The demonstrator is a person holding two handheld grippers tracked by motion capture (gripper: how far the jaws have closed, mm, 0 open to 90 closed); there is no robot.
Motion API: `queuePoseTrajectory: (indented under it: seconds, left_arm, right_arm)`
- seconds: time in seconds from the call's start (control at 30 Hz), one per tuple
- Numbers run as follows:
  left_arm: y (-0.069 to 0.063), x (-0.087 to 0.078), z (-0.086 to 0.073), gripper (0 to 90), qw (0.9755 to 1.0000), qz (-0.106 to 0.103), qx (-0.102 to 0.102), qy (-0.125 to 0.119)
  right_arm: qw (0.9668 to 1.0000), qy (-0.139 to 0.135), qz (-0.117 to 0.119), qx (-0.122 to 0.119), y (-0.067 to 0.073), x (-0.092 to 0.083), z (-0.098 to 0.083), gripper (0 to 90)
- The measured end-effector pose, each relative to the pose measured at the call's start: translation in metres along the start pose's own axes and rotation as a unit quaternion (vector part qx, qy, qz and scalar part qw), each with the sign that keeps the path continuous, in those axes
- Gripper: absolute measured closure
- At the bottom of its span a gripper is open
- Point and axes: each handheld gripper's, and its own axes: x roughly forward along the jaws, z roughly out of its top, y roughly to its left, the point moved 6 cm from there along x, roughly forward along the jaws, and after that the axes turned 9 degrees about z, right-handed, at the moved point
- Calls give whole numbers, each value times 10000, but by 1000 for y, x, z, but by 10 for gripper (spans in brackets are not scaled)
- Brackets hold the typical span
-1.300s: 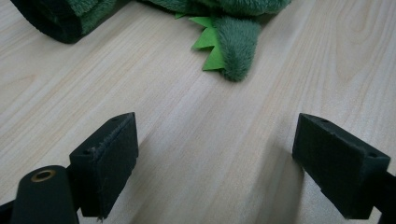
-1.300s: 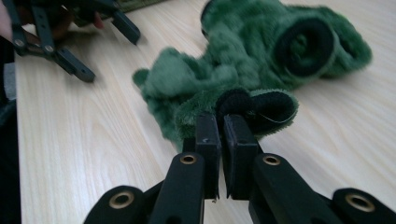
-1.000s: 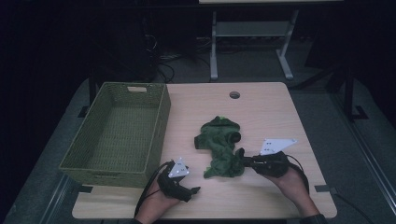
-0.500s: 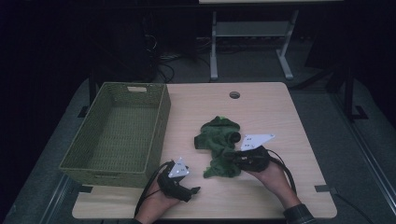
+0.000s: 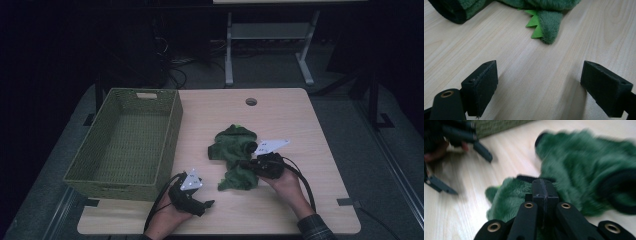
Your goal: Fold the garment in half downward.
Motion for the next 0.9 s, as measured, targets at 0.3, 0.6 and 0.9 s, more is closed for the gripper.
queuePoseTrajectory:
  seconds: [0.3,0.6,0.9]
  left_arm:
    - [-1,0,0,135,10000,-26,-48,2]
    - [-1,0,0,136,10000,-33,-24,-3]
    - [-1,-1,1,145,9998,-22,-190,46]
  right_arm:
    - [9987,386,252,220,4,17,-17,900]
    - [9971,591,353,311,24,14,-29,900]
    - [9997,196,96,98,25,-5,-13,727]
